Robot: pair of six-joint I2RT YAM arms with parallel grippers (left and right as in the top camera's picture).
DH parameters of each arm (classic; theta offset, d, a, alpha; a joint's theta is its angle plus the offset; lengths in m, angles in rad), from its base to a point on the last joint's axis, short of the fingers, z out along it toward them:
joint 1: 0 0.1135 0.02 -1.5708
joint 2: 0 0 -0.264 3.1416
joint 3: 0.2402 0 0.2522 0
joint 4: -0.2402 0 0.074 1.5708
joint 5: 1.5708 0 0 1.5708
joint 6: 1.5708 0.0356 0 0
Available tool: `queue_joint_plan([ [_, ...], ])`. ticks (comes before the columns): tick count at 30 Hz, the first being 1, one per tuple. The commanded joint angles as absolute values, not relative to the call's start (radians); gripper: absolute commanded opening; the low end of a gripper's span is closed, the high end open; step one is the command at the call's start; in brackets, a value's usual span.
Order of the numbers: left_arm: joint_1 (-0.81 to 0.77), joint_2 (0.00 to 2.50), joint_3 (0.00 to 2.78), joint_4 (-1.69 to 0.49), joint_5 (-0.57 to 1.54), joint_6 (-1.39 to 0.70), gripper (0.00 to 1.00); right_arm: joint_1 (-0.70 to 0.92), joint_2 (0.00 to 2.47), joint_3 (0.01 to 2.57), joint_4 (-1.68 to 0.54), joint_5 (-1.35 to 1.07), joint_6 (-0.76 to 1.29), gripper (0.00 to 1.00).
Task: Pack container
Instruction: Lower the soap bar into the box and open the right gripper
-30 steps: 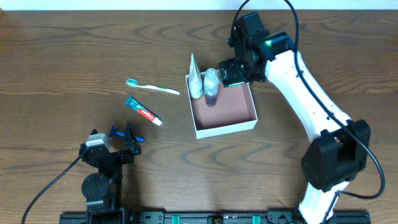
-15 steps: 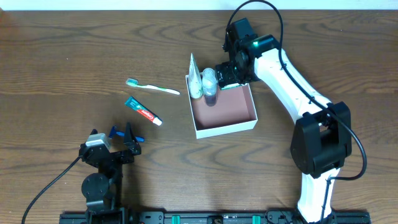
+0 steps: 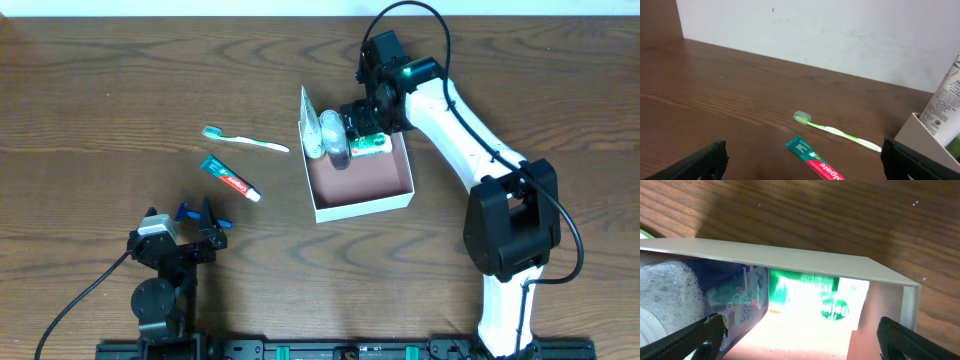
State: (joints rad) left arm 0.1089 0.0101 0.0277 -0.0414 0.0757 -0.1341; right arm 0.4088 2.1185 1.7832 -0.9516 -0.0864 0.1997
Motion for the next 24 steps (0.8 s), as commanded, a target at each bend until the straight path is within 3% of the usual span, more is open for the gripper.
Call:
queue_joint_plan([
  [1,0.113,0.004,0.004,-0.064,0.094,-0.139,0.98,0.410,2.134,1.803,-0.949,-0.078,0.185,0.99],
  [8,0.113,0.004,0.004,-0.064,0.094,-0.139,0.98,0.410,2.132,1.847,-0.971,-0.088,0.186,0.99],
  [24,0.113,0.004,0.004,-0.064,0.094,-0.139,0.98,0.353,2.132,2.299,-1.494,-0.086,0.211,0.99],
])
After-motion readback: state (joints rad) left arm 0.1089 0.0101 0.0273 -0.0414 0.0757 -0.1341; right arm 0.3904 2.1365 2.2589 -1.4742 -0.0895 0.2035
